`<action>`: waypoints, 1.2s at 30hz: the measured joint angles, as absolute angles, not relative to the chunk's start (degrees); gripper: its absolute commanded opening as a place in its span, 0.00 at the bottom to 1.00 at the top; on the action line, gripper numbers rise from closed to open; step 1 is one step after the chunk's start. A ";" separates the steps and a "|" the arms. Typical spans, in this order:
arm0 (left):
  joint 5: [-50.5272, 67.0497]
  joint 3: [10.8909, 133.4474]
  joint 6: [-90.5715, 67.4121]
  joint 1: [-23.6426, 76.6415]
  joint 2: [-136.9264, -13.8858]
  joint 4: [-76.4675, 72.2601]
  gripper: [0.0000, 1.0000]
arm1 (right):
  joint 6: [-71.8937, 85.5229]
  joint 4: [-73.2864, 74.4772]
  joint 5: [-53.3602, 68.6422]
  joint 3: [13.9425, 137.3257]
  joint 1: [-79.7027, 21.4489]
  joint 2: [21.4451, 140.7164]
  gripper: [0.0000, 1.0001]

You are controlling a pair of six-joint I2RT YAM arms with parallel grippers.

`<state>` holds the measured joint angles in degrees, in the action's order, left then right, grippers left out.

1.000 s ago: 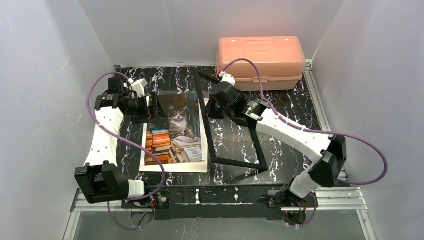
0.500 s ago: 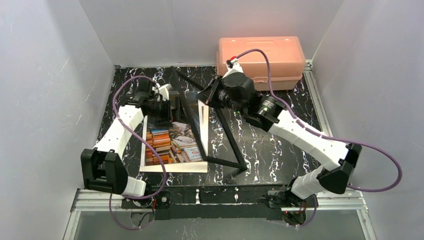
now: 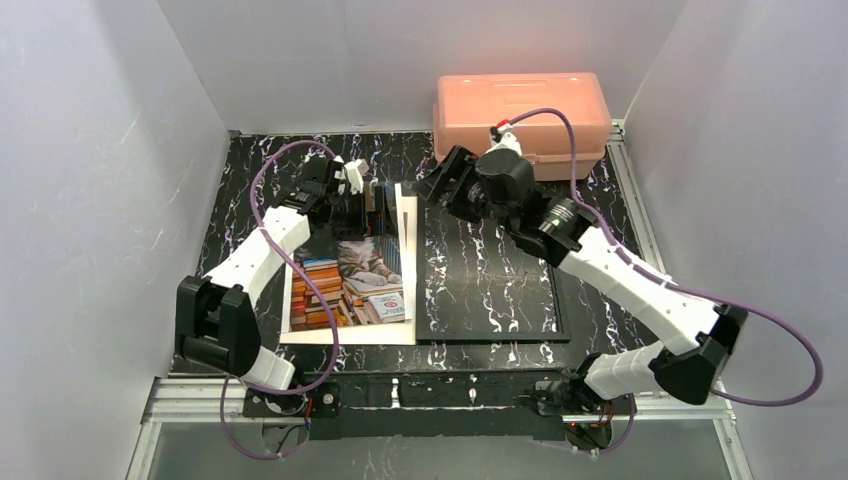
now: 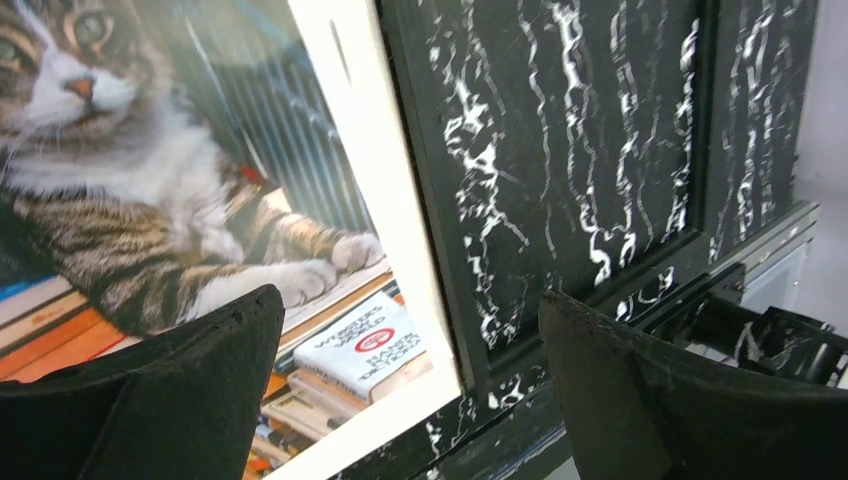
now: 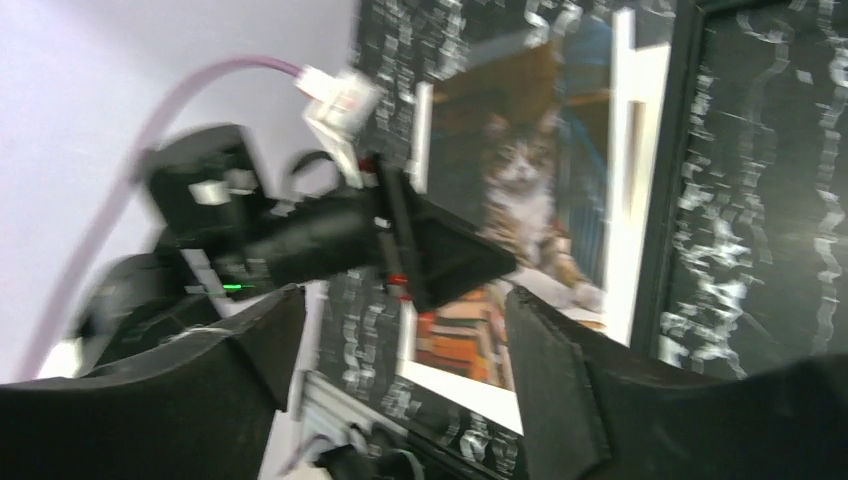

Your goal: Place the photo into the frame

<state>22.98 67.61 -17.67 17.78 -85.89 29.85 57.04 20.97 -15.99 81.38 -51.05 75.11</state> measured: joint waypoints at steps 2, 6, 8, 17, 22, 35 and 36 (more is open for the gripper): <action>23.22 67.55 -18.74 17.91 -85.25 27.51 0.98 | 54.98 25.15 -15.94 82.67 -50.92 77.47 0.90; 23.14 67.37 -19.79 18.02 -85.30 25.69 0.98 | 49.65 33.06 -17.45 84.68 -50.76 82.46 0.89; 23.09 67.11 -19.99 17.76 -85.30 25.76 0.98 | 47.05 36.99 -18.28 84.60 -50.74 84.27 0.88; 23.59 66.87 -20.53 7.33 -84.40 30.26 0.98 | 42.50 38.68 -19.97 75.75 -53.08 95.15 0.77; 23.24 68.01 -19.42 2.61 -83.53 33.85 0.98 | 41.78 35.86 -20.27 75.09 -53.71 102.74 0.74; 22.87 69.08 -15.22 2.20 -82.52 39.72 0.98 | 42.89 27.81 -19.49 75.99 -53.95 110.34 0.71; 22.85 69.08 -14.92 2.20 -82.48 39.97 0.98 | 43.11 27.62 -19.46 75.99 -54.06 110.48 0.71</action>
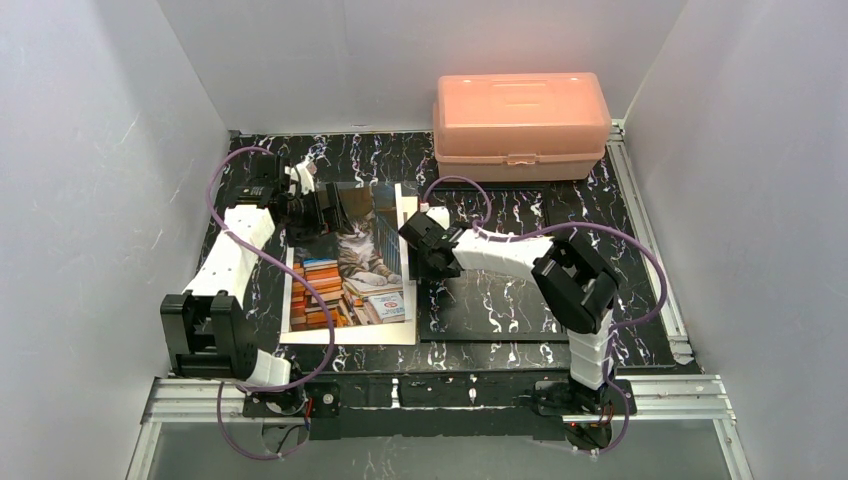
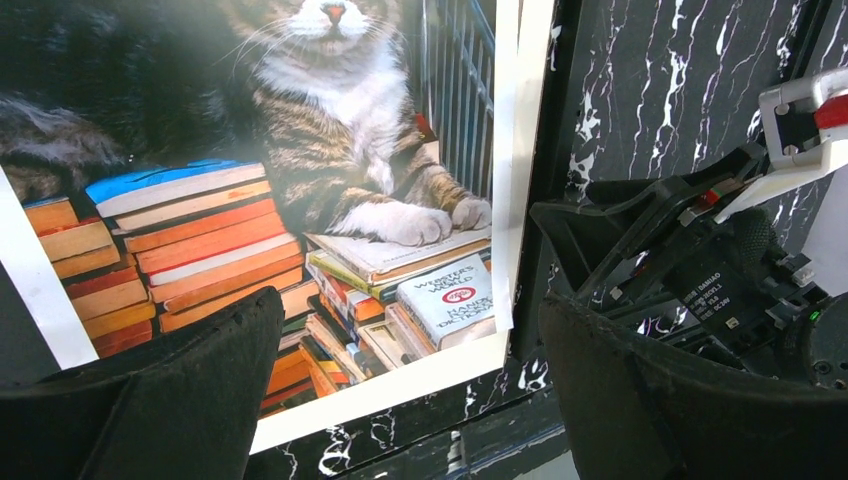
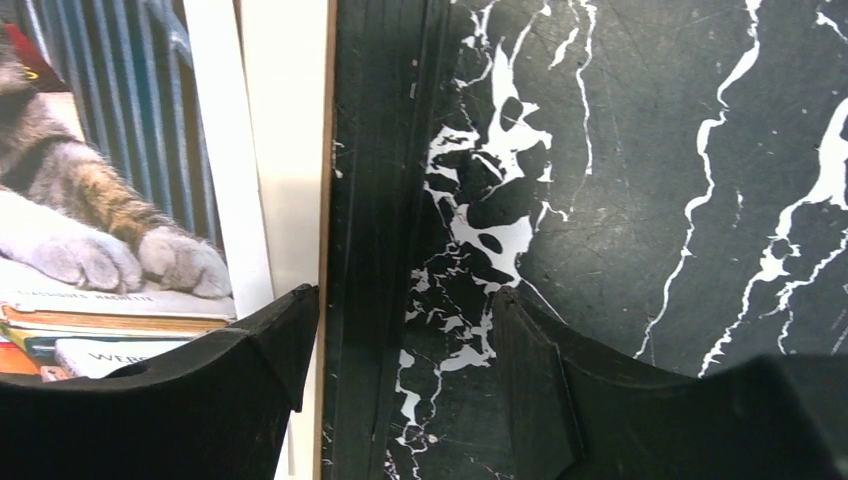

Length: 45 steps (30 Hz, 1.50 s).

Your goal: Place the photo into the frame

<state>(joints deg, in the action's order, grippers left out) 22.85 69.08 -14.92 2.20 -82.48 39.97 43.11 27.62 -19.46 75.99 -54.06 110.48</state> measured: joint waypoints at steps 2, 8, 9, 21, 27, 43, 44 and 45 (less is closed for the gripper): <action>22.76 69.08 -14.39 2.17 -82.30 40.38 0.98 | 43.33 26.87 -19.40 75.99 -54.19 110.65 0.68; 22.48 69.08 -13.58 2.17 -82.24 41.12 0.98 | 43.59 26.33 -20.73 76.51 -54.50 112.03 0.47; 22.46 69.08 -13.47 2.20 -82.21 41.19 0.98 | 43.77 26.20 -21.12 76.51 -54.52 112.14 0.42; 24.95 68.66 -13.78 2.17 -82.17 40.21 0.98 | 45.87 30.06 -22.74 79.44 -55.00 112.20 0.01; 28.67 65.78 -17.47 2.20 -82.70 36.36 0.98 | 46.96 32.86 -17.87 83.50 -54.83 105.16 0.01; 35.53 61.43 -29.58 6.87 -85.69 23.33 0.98 | 54.43 27.00 -8.88 88.47 -54.87 93.67 0.01; 35.57 61.43 -30.04 7.75 -85.95 22.61 0.98 | 54.92 26.55 -8.67 88.44 -54.83 93.56 0.01; 35.57 61.43 -30.52 8.64 -86.30 21.98 0.98 | 55.46 25.91 -8.40 88.33 -54.74 93.32 0.01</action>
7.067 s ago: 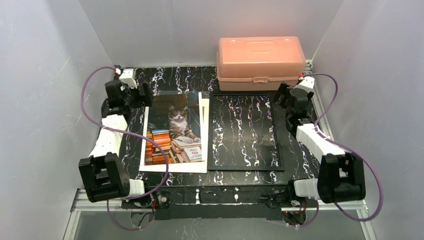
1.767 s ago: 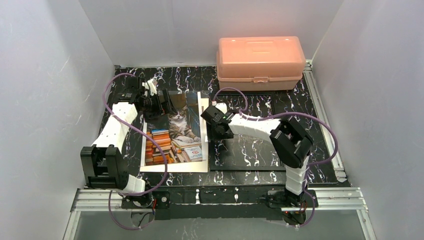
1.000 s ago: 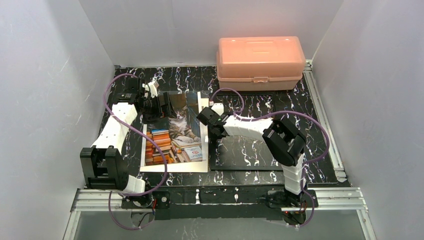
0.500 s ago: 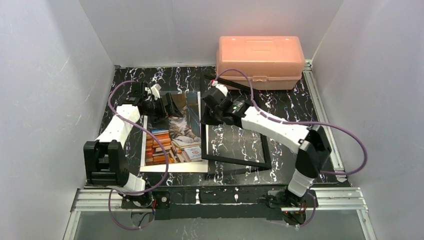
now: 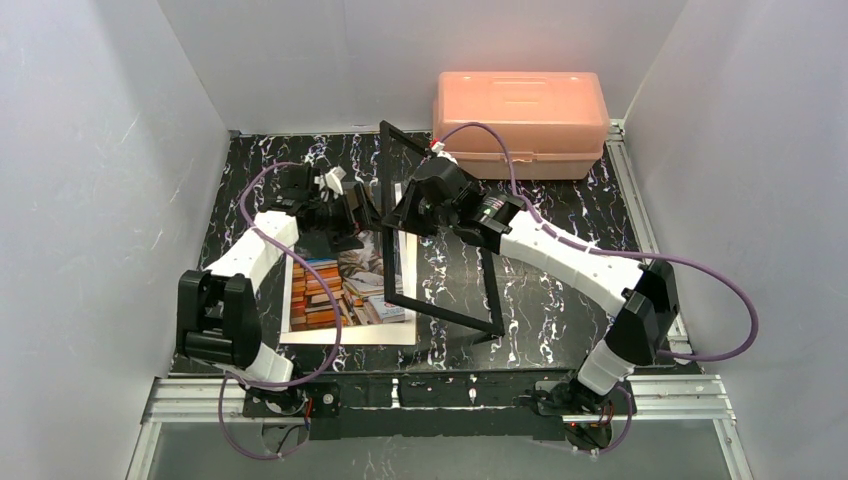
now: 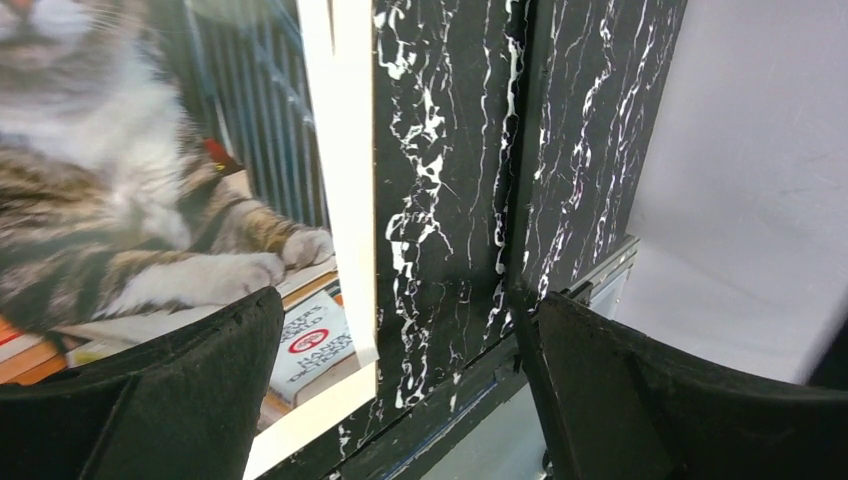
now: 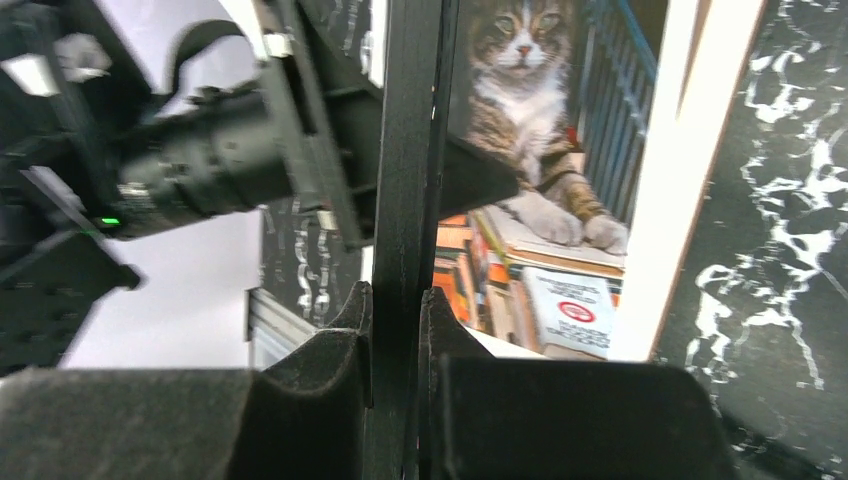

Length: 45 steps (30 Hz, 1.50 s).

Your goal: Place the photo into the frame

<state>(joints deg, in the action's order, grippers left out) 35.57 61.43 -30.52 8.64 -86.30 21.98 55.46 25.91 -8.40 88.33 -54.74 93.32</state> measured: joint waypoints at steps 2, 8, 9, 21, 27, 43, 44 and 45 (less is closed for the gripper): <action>35.55 61.43 -31.38 10.04 -86.91 20.95 0.98 | 56.69 24.58 -7.68 88.25 -54.57 92.66 0.01; 35.59 61.45 -35.00 11.97 -87.11 17.72 0.98 | 60.03 18.83 -5.26 88.27 -53.54 90.00 0.01; 35.57 61.47 -35.48 11.97 -86.89 17.47 0.98 | 60.47 18.28 -4.75 88.27 -53.28 89.71 0.01; 36.47 69.23 -39.29 11.86 -84.47 18.15 0.98 | 65.65 9.54 -1.04 78.35 -48.56 82.00 0.01; 36.36 73.12 -41.17 14.15 -84.62 18.00 0.98 | 67.92 7.03 -0.47 73.30 -46.04 77.60 0.01; 31.90 83.64 -42.63 21.23 -90.50 18.72 0.98 | 70.43 4.14 3.14 67.59 -40.66 71.92 0.48; 31.68 84.05 -42.61 21.50 -90.50 18.76 0.98 | 70.26 4.49 3.27 67.59 -39.99 71.57 0.54; 31.35 84.34 -42.59 21.80 -90.50 18.87 0.98 | 70.17 4.97 3.40 67.59 -39.44 71.33 0.59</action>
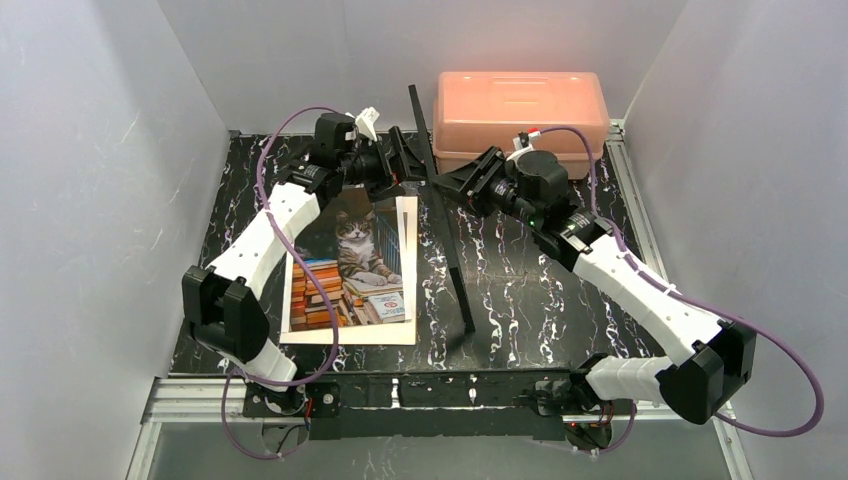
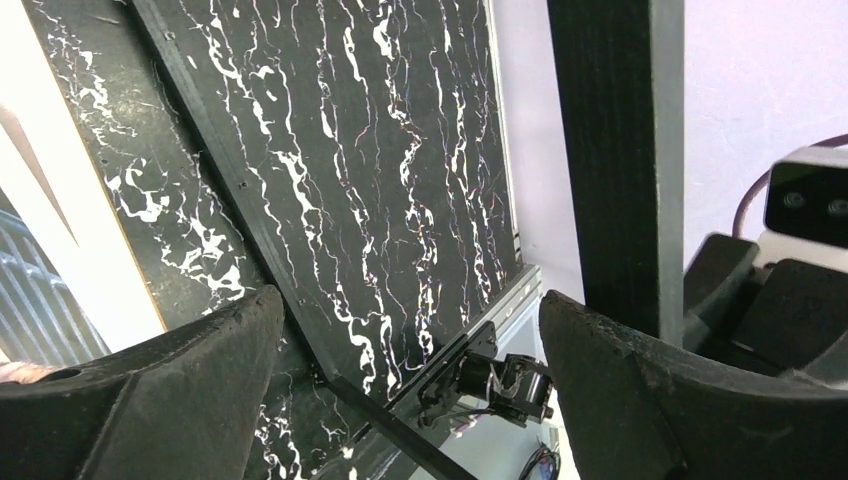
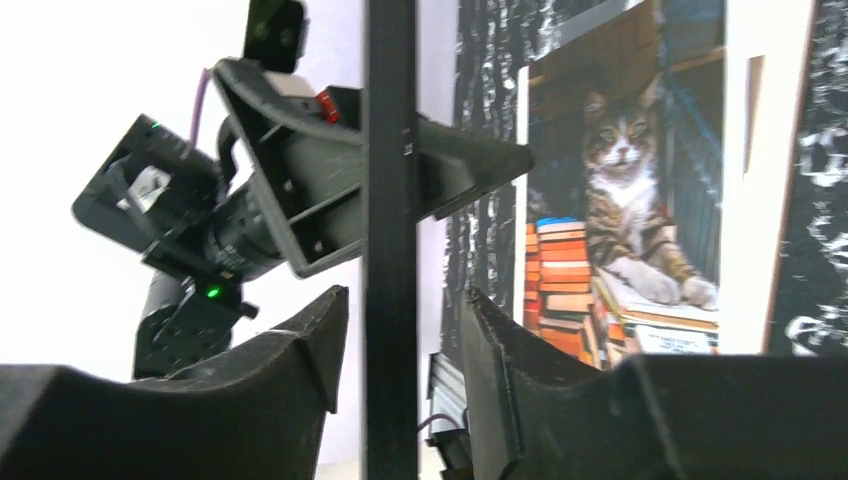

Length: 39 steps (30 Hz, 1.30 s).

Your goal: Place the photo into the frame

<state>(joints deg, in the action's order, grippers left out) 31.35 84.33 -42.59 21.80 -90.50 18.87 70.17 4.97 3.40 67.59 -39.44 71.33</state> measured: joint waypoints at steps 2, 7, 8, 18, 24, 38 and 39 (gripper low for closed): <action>30.85 84.60 -42.46 22.55 -90.50 18.92 0.98 | 69.06 6.61 3.86 67.64 -38.11 71.18 0.65; 30.22 84.75 -42.15 23.77 -91.13 19.73 0.98 | 64.93 14.48 4.93 73.10 -36.95 73.49 0.70; 30.06 85.03 -42.00 23.92 -91.50 19.79 0.98 | 63.81 16.12 5.04 75.02 -36.95 74.30 0.71; 28.69 87.81 -40.84 24.86 -93.76 20.67 0.98 | 52.47 32.64 5.34 90.70 -36.97 80.38 0.74; 27.64 88.99 -40.03 25.21 -94.45 20.93 0.98 | 45.98 42.19 5.87 99.02 -36.97 85.17 0.74; 23.90 90.87 -37.80 25.87 -95.74 23.66 0.98 | 36.21 57.89 0.89 115.04 -42.37 92.60 0.66; 23.44 91.22 -37.56 25.89 -95.94 23.99 0.98 | 35.44 59.16 -0.51 117.10 -43.27 93.71 0.66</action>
<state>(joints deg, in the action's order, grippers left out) 23.44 91.22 -37.56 25.89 -95.94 23.99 35.44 59.16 -0.51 117.10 -43.27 93.71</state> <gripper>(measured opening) 0.982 0.664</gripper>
